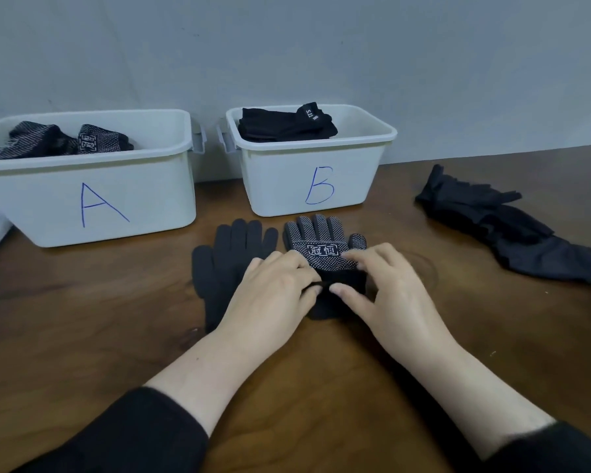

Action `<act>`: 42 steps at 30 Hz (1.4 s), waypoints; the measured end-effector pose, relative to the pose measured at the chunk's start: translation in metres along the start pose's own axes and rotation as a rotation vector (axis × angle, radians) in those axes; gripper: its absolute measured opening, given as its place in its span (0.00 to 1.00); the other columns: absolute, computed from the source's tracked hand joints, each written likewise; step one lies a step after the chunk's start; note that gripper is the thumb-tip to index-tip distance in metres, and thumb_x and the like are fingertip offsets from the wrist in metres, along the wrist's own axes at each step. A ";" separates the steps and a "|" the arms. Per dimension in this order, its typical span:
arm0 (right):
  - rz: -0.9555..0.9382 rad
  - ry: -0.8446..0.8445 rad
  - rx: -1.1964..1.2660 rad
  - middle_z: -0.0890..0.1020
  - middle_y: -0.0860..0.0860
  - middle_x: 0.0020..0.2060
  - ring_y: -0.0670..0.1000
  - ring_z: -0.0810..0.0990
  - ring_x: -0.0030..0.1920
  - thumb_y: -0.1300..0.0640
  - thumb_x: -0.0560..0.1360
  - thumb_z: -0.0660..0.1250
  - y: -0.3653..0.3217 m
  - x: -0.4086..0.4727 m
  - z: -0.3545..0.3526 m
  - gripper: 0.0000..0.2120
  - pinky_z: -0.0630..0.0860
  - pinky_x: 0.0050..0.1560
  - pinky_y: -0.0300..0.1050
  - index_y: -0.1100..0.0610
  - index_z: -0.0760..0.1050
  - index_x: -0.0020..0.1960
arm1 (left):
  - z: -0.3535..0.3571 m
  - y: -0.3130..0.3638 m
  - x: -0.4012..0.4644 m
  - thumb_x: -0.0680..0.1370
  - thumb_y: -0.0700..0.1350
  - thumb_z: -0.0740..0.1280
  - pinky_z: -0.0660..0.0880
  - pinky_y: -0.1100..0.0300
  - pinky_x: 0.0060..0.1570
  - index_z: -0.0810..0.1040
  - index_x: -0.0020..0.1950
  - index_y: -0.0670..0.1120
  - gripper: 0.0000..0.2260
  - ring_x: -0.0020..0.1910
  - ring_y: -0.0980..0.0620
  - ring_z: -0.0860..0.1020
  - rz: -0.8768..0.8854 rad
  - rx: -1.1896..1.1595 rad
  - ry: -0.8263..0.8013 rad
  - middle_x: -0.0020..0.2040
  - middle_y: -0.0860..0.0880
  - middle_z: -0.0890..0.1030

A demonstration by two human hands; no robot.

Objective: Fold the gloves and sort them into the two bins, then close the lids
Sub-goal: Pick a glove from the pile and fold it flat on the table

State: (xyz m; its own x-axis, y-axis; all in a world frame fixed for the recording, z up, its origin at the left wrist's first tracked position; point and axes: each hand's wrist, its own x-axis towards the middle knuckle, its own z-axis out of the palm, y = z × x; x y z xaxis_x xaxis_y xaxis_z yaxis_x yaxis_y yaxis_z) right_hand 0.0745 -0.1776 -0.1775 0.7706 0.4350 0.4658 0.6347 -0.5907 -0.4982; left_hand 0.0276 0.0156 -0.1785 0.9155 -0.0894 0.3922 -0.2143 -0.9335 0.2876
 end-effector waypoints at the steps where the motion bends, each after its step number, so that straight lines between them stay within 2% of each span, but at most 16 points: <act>1: 0.067 0.012 -0.007 0.74 0.42 0.51 0.43 0.74 0.54 0.44 0.75 0.70 0.000 0.000 -0.003 0.21 0.72 0.56 0.39 0.48 0.75 0.66 | 0.000 0.000 0.001 0.81 0.51 0.65 0.69 0.52 0.53 0.82 0.54 0.52 0.08 0.51 0.52 0.73 -0.009 -0.013 0.033 0.51 0.56 0.77; 5: 0.206 -0.098 0.069 0.80 0.38 0.51 0.40 0.78 0.54 0.48 0.79 0.66 0.007 -0.003 -0.012 0.19 0.75 0.58 0.43 0.43 0.68 0.69 | -0.003 0.002 -0.002 0.80 0.48 0.67 0.72 0.49 0.51 0.82 0.51 0.49 0.05 0.48 0.51 0.75 0.008 -0.061 0.100 0.49 0.55 0.79; 8: 0.248 -0.105 0.104 0.82 0.38 0.50 0.39 0.78 0.45 0.51 0.82 0.62 0.009 -0.002 -0.014 0.16 0.72 0.47 0.35 0.43 0.69 0.68 | -0.004 0.002 -0.004 0.80 0.46 0.68 0.75 0.48 0.49 0.82 0.50 0.48 0.04 0.47 0.51 0.76 0.039 -0.090 0.109 0.48 0.54 0.80; 10: 0.278 -0.081 0.119 0.83 0.40 0.50 0.40 0.78 0.42 0.55 0.83 0.59 0.010 -0.002 -0.014 0.14 0.71 0.42 0.32 0.43 0.71 0.67 | -0.005 0.001 -0.006 0.79 0.46 0.69 0.77 0.48 0.49 0.83 0.50 0.47 0.05 0.48 0.51 0.78 0.067 -0.088 0.088 0.49 0.53 0.81; 14: 0.315 -0.070 0.104 0.84 0.40 0.48 0.35 0.78 0.46 0.60 0.82 0.57 0.009 -0.001 -0.015 0.17 0.70 0.42 0.27 0.44 0.72 0.65 | -0.009 0.002 -0.013 0.77 0.48 0.67 0.80 0.49 0.50 0.86 0.51 0.48 0.09 0.49 0.52 0.81 0.112 -0.060 0.071 0.50 0.54 0.84; 17: 0.321 -0.061 0.098 0.84 0.41 0.49 0.37 0.79 0.41 0.59 0.81 0.57 0.008 0.000 -0.017 0.17 0.71 0.40 0.29 0.44 0.72 0.65 | -0.010 0.005 -0.016 0.77 0.51 0.67 0.80 0.51 0.52 0.86 0.51 0.49 0.11 0.51 0.54 0.81 0.125 -0.060 0.052 0.52 0.55 0.84; 19: 0.320 -0.046 0.110 0.84 0.41 0.48 0.37 0.78 0.40 0.58 0.82 0.58 0.008 0.000 -0.016 0.15 0.71 0.39 0.29 0.44 0.73 0.64 | -0.010 0.007 -0.016 0.78 0.56 0.66 0.79 0.52 0.55 0.86 0.53 0.50 0.14 0.54 0.56 0.80 0.144 -0.044 -0.023 0.56 0.56 0.83; 21: 0.275 -0.003 0.111 0.82 0.40 0.46 0.38 0.78 0.42 0.58 0.82 0.60 0.010 -0.001 -0.017 0.13 0.70 0.41 0.31 0.44 0.74 0.62 | -0.012 0.008 -0.016 0.79 0.64 0.60 0.74 0.53 0.62 0.85 0.58 0.53 0.21 0.59 0.58 0.76 0.127 -0.050 -0.119 0.60 0.58 0.81; 23: 0.146 0.019 0.098 0.78 0.40 0.46 0.41 0.77 0.47 0.58 0.81 0.64 0.014 -0.002 -0.021 0.10 0.71 0.48 0.34 0.47 0.77 0.59 | -0.014 0.007 -0.018 0.78 0.68 0.56 0.68 0.55 0.67 0.82 0.63 0.55 0.25 0.62 0.60 0.73 0.105 -0.086 -0.156 0.63 0.60 0.78; 26: -0.068 -0.212 0.095 0.77 0.38 0.55 0.43 0.75 0.60 0.53 0.79 0.69 0.025 -0.002 -0.032 0.08 0.67 0.63 0.33 0.47 0.80 0.58 | -0.010 0.007 -0.018 0.78 0.67 0.61 0.62 0.57 0.69 0.75 0.70 0.56 0.25 0.64 0.61 0.68 0.110 -0.048 -0.194 0.65 0.61 0.73; 28: -0.117 -0.407 0.063 0.75 0.36 0.59 0.41 0.71 0.64 0.46 0.76 0.72 0.032 -0.002 -0.037 0.14 0.63 0.68 0.33 0.45 0.80 0.61 | -0.006 0.007 -0.017 0.79 0.62 0.64 0.63 0.55 0.68 0.78 0.69 0.55 0.21 0.63 0.59 0.68 0.119 -0.043 -0.182 0.63 0.59 0.74; 30: -0.122 -0.487 0.013 0.73 0.34 0.60 0.38 0.68 0.65 0.40 0.74 0.71 0.036 -0.002 -0.038 0.19 0.60 0.70 0.37 0.42 0.79 0.64 | -0.006 0.004 -0.016 0.80 0.58 0.66 0.65 0.54 0.66 0.82 0.64 0.55 0.16 0.61 0.57 0.71 0.126 -0.059 -0.155 0.60 0.57 0.77; 34: -0.202 -0.390 -0.094 0.74 0.35 0.57 0.39 0.70 0.61 0.38 0.75 0.66 0.035 -0.003 -0.029 0.18 0.64 0.68 0.48 0.42 0.80 0.62 | -0.011 -0.002 -0.018 0.80 0.57 0.65 0.64 0.54 0.66 0.84 0.60 0.55 0.13 0.61 0.57 0.71 0.136 -0.069 -0.147 0.60 0.58 0.78; 37: -0.257 -0.287 -0.176 0.76 0.38 0.54 0.44 0.72 0.60 0.43 0.77 0.66 0.029 -0.002 -0.021 0.13 0.68 0.64 0.52 0.45 0.82 0.56 | -0.014 0.001 -0.020 0.77 0.65 0.63 0.56 0.59 0.70 0.79 0.67 0.56 0.23 0.67 0.59 0.66 0.122 -0.052 -0.156 0.66 0.59 0.73; 39: -0.254 -0.263 -0.155 0.76 0.38 0.53 0.43 0.73 0.59 0.45 0.78 0.65 0.025 -0.003 -0.018 0.11 0.68 0.65 0.52 0.47 0.82 0.54 | -0.014 0.003 -0.020 0.77 0.66 0.63 0.51 0.62 0.70 0.73 0.72 0.56 0.27 0.70 0.60 0.63 0.098 -0.037 -0.173 0.70 0.60 0.70; 42: -0.264 -0.253 -0.113 0.76 0.37 0.55 0.41 0.73 0.59 0.45 0.80 0.62 0.023 -0.004 -0.019 0.10 0.66 0.66 0.52 0.48 0.80 0.53 | -0.011 0.003 -0.018 0.79 0.61 0.64 0.54 0.57 0.72 0.75 0.70 0.57 0.21 0.70 0.58 0.65 0.114 -0.012 -0.151 0.70 0.59 0.72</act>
State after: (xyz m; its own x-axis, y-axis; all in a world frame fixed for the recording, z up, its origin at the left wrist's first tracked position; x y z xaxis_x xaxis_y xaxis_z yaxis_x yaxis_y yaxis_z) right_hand 0.0846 -0.2057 -0.1775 0.5803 0.7280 0.3652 0.8138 -0.5010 -0.2945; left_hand 0.0064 0.0183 -0.1753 0.9253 -0.2466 0.2880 -0.3233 -0.9100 0.2596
